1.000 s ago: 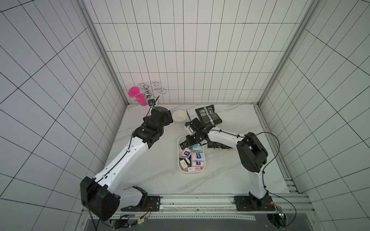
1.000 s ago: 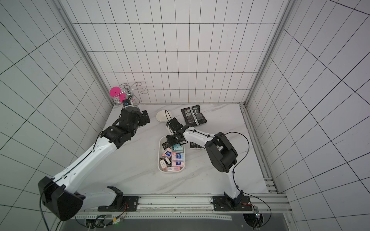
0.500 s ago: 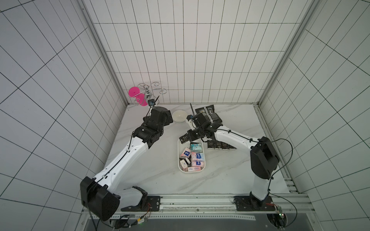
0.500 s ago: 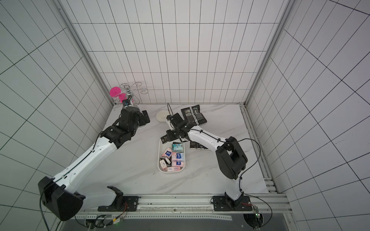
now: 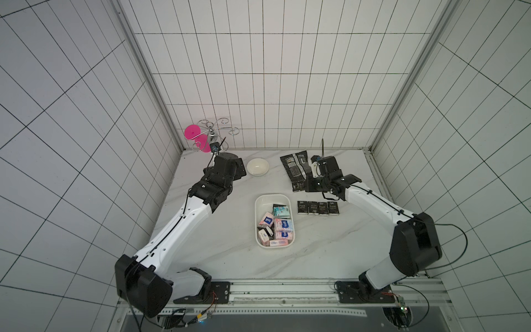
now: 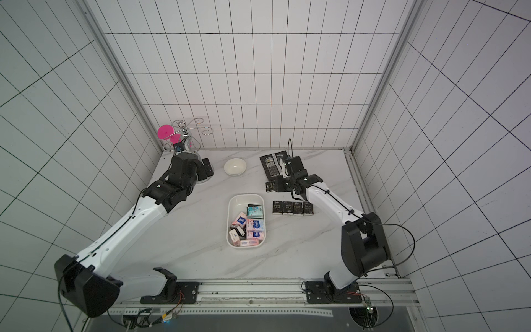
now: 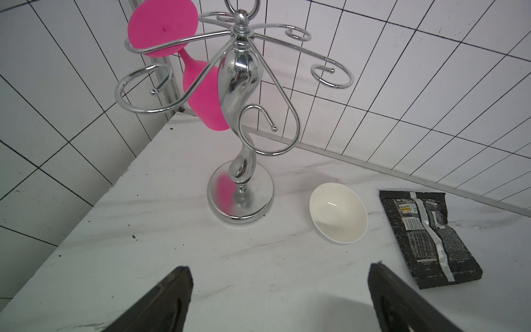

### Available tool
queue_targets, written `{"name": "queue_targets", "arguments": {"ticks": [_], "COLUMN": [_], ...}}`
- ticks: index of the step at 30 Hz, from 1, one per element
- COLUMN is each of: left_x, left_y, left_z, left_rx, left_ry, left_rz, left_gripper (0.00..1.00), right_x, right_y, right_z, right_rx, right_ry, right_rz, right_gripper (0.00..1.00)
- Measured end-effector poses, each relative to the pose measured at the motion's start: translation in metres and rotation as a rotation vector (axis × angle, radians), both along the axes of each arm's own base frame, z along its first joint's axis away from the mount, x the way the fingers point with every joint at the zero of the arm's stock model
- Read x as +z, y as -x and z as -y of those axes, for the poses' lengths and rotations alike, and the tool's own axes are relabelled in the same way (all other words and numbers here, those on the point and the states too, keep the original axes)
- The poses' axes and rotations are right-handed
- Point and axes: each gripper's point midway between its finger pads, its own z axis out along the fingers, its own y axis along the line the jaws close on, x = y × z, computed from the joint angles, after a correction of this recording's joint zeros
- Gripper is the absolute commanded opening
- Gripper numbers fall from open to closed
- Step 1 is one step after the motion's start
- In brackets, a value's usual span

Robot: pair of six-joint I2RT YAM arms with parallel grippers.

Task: Take the pocket tissues out of the storage box
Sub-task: Pick up the pocket tissues from the storage box, then place the pocket tissues at the center of the board.

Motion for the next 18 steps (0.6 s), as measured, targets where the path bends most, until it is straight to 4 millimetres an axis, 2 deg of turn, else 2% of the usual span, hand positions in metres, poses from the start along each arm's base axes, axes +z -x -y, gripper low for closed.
{"name": "queue_targets", "arguments": {"ticks": [3, 7, 10, 13, 18], "left_x": [0.0, -0.001, -0.002, -0.002, -0.002], "left_y": [0.0, 0.0, 0.0, 0.001, 0.001], "left_z": [0.002, 0.004, 0.006, 0.009, 0.012], "left_rx": [-0.007, -0.021, -0.028, -0.037, -0.045], "left_ry": [0.005, 0.016, 0.022, 0.024, 0.025], "left_rz": [-0.002, -0.006, -0.007, -0.008, -0.009], "left_gripper": [0.99, 0.99, 0.99, 0.99, 0.99], "right_x": [-0.009, -0.029, -0.044, -0.059, -0.079], "right_y": [-0.007, -0.004, 0.005, 0.014, 0.025], "right_z": [0.054, 0.122, 0.159, 0.179, 0.196], "right_rx": [-0.145, -0.339, -0.461, -0.534, -0.605], "right_ry": [-0.001, 0.005, 0.013, 0.027, 0.043], "right_rz": [-0.013, -0.044, -0.071, -0.095, -0.125], "right_gripper": [0.04, 0.05, 0.05, 0.06, 0.06]}}
